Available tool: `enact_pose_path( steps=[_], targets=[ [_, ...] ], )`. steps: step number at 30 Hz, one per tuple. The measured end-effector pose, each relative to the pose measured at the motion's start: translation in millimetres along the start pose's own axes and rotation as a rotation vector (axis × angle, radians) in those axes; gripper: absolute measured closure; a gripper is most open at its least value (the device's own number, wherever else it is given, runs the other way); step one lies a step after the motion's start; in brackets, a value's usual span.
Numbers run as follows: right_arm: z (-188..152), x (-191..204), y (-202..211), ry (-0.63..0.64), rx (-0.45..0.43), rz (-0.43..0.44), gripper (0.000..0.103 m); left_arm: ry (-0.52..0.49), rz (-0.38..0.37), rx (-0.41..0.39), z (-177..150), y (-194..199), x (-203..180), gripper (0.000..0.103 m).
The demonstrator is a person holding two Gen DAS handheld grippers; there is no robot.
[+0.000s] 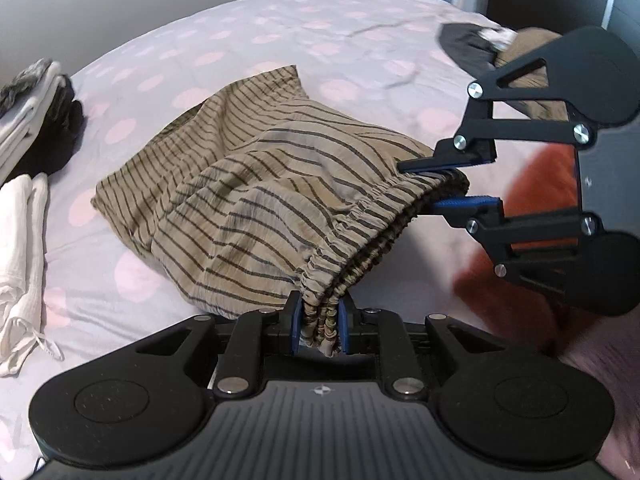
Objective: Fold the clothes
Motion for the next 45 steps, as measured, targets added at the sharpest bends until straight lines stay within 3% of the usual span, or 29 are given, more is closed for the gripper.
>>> enact_pose_path(
  steps=[5,9,16,23,33,38,45],
  targets=[
    [-8.9,27.3,33.9,-0.057,-0.014,0.018,0.084,-0.060,-0.021,0.003,-4.9,20.6,-17.0,0.083],
    [-12.9,27.2,41.8,-0.126,-0.041,-0.001,0.083,-0.070,-0.029,-0.012,3.2,23.3,-14.7,0.082],
    [-9.5,-15.4,38.1,-0.236,-0.109,0.002,0.083,0.000,-0.074,-0.044,30.2,28.4,14.4,0.081],
    [0.2,-87.0,23.8,-0.367,-0.182,0.003,0.082,0.124,-0.101,-0.106,83.5,24.1,77.7,0.074],
    [14.2,-182.6,-67.6,-0.557,-0.196,-0.012,0.081,0.349,-0.053,-0.116,139.4,-43.5,169.1,0.068],
    [11.4,-211.3,-133.9,-0.607,-0.177,0.022,0.081,0.423,-0.027,-0.100,142.4,-93.5,193.4,0.068],
    [-1.7,-221.6,-207.6,-0.711,-0.159,0.068,0.080,0.663,-0.017,-0.068,122.0,-149.8,225.1,0.066]
  ],
)
Point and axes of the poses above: each gripper's, at about its wrist camera, not at the fingertips, and y roughly against the way its jaws point, x to its left, z to its top, the point moved 6 cm from there along -y, roughly the way its jaws point, and after that the axes turned 9 degrees about z, right-handed, at the moved point
